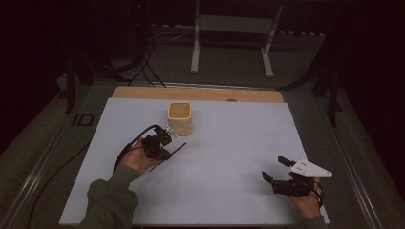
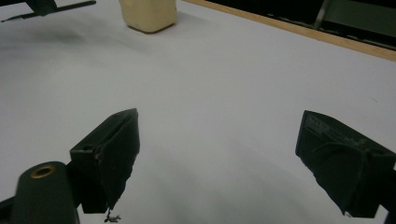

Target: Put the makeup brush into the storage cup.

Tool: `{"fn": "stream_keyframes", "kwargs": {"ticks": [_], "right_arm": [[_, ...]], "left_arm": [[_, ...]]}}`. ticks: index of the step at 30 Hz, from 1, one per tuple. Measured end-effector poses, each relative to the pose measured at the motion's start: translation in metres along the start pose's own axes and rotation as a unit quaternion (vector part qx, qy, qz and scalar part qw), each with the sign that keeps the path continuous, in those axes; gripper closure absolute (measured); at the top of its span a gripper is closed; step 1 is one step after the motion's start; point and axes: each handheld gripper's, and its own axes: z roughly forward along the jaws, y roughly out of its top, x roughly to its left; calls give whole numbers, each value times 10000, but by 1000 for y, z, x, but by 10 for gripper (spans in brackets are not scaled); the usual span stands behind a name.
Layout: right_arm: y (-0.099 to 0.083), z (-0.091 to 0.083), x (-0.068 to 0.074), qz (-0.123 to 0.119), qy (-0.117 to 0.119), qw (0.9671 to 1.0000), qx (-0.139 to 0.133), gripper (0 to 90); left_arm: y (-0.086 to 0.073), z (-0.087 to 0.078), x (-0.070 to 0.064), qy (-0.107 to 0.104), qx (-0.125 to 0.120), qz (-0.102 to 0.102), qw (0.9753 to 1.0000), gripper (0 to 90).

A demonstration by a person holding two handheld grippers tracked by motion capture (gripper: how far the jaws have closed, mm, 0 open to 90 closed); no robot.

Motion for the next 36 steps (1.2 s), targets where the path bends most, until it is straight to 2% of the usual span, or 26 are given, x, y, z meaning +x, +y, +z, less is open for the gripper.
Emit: {"fn": "stream_keyframes", "kwargs": {"ticks": [16, 25, 36], "right_arm": [[1, 0, 1, 1, 33, 10000, -21, 136], [5, -1, 3, -3, 93, 9999, -78, 136], [26, 8, 8, -72, 416, 9989, -191, 135]], "left_arm": [[-4, -19, 0, -29, -288, 475, 9985, 861], [-3, -28, 2, 19, -379, 531, 9979, 861], [3, -35, 1, 32, -458, 655, 9968, 861]]}}
